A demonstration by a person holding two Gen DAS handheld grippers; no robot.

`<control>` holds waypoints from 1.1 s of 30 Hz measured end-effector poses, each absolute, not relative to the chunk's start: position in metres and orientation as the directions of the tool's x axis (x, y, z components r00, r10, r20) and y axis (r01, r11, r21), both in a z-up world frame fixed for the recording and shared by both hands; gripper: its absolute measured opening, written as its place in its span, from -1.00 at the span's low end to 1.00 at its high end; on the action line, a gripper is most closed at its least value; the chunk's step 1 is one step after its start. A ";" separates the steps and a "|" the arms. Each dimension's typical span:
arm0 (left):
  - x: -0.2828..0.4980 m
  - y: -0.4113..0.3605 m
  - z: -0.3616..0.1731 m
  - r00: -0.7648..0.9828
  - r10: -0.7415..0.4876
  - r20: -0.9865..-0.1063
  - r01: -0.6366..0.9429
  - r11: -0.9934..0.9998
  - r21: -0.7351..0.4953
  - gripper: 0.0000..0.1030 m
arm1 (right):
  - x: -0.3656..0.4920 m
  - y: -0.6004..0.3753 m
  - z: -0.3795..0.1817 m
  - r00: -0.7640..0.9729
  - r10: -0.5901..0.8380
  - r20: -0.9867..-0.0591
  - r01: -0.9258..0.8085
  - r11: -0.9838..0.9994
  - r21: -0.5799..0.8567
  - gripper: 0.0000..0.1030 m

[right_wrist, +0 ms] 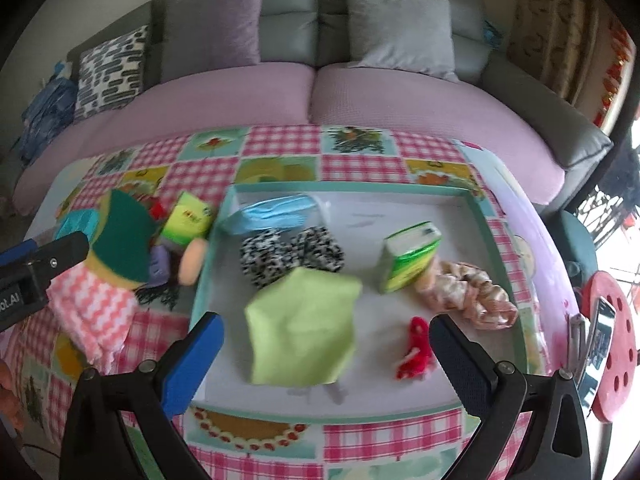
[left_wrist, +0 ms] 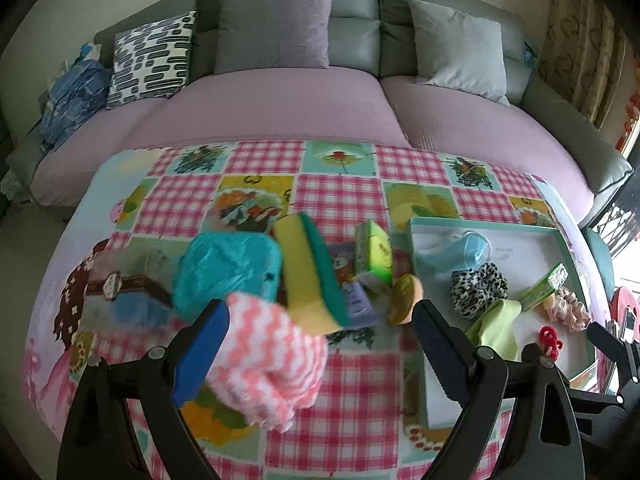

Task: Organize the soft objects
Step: 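Move both tools back from the tray toward the pile, then grasp the yellow-green sponge with the right tool while the left tool grasps the pink knit cloth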

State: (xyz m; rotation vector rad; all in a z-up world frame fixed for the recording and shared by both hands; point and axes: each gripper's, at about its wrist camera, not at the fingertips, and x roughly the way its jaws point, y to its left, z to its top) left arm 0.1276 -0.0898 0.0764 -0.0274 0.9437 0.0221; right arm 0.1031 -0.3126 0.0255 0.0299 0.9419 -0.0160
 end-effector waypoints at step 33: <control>0.100 0.009 0.049 0.520 0.024 -0.854 -0.231 0.966 -0.113 0.80 | 0.112 -0.202 0.005 0.523 0.199 -0.829 -0.236 0.968 0.083 1.00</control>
